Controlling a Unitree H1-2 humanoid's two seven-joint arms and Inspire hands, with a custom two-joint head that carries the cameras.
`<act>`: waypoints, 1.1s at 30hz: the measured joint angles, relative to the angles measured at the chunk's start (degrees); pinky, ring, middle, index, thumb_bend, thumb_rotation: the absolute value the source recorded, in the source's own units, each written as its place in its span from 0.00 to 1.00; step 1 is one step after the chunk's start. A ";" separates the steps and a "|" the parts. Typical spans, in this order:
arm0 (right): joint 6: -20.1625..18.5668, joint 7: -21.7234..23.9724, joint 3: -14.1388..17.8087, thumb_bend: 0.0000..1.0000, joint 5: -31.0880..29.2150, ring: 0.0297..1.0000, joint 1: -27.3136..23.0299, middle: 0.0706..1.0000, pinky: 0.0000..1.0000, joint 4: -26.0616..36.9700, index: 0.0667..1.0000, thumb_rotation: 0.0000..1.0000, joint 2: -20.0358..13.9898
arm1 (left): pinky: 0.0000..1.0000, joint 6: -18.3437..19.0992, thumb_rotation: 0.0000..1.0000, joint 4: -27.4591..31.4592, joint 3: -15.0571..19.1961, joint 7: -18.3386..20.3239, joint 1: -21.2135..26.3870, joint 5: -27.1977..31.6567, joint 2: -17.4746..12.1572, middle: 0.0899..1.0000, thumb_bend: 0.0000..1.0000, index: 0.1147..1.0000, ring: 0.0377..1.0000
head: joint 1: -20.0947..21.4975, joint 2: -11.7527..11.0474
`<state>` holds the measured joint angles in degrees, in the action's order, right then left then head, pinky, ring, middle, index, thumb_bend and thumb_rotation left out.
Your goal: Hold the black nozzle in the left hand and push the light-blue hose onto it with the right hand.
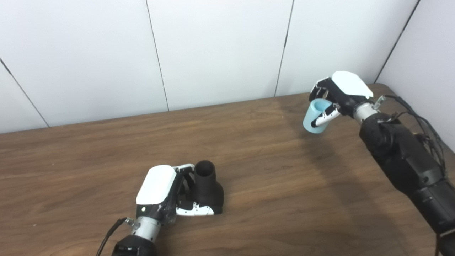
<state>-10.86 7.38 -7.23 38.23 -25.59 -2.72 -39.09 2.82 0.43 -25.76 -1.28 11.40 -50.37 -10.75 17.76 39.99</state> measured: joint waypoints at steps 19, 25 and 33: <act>-3.75 11.02 1.23 0.51 -1.62 0.38 3.07 0.48 0.40 30.28 0.49 0.00 7.22 | 0.28 0.30 0.00 -0.05 -0.27 -0.08 -0.18 -0.47 0.57 0.33 0.52 0.45 0.32 | -4.04 0.18; -5.04 14.28 1.64 0.52 -5.21 0.39 3.32 0.49 0.42 36.66 0.46 0.00 10.02 | 0.27 0.69 0.00 -0.06 -0.41 -0.13 -0.22 -0.53 0.81 0.42 0.53 0.42 0.31 | -6.06 0.26; -10.63 18.67 1.53 0.52 -6.38 0.39 3.78 0.48 0.41 44.65 0.48 0.00 14.67 | 0.27 1.57 0.00 -0.05 -0.83 -0.12 -0.20 -0.98 1.17 0.41 0.52 0.42 0.32 | -7.74 0.44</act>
<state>-21.48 26.05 -5.70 31.85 -21.81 41.93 -24.42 4.39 0.38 -26.59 -1.40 11.21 -51.36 -9.58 10.02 40.43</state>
